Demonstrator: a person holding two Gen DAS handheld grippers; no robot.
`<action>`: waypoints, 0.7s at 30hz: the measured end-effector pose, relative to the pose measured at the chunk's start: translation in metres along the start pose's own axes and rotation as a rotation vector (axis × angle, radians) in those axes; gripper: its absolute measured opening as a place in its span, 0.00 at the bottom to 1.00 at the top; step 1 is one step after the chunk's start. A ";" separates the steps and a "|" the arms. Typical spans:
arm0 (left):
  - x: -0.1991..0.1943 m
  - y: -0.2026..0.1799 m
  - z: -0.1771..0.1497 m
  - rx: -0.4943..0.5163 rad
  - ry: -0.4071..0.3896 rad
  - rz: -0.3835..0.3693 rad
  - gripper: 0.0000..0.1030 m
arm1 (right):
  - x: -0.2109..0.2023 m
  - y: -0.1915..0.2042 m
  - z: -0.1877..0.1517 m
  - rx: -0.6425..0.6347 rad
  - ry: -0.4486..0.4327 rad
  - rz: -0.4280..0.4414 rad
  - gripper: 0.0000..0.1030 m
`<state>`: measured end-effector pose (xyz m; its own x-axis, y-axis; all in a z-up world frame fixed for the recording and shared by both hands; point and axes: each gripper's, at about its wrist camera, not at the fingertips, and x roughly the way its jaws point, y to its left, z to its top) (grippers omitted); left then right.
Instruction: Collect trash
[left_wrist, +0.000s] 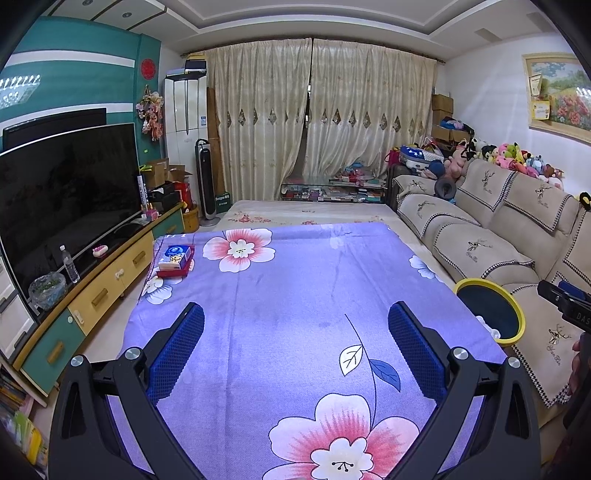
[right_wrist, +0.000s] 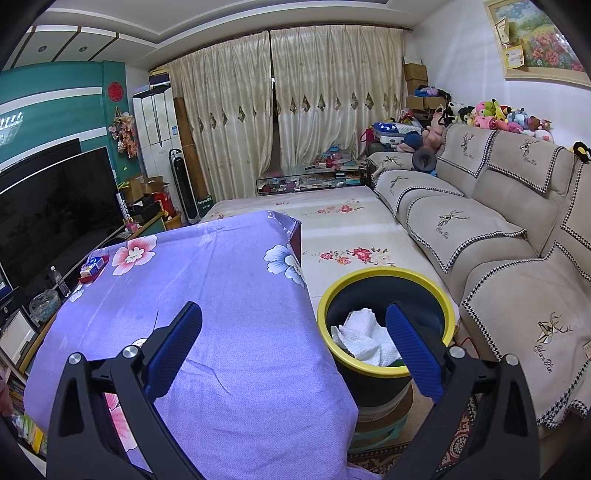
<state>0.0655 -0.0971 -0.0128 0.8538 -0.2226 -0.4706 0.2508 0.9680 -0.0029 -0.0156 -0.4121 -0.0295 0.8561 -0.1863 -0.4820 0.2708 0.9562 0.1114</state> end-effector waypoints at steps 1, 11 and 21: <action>0.000 0.000 0.000 0.000 0.000 0.000 0.95 | 0.000 0.000 0.000 0.000 0.001 -0.001 0.92; 0.003 0.001 0.001 0.000 0.005 -0.005 0.95 | 0.000 0.000 0.000 0.001 0.004 0.000 0.92; 0.016 0.002 0.005 0.003 0.018 -0.032 0.95 | 0.007 0.001 -0.001 0.000 0.013 -0.001 0.92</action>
<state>0.0820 -0.0995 -0.0161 0.8368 -0.2514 -0.4864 0.2795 0.9600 -0.0153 -0.0094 -0.4122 -0.0337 0.8502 -0.1840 -0.4932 0.2713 0.9561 0.1110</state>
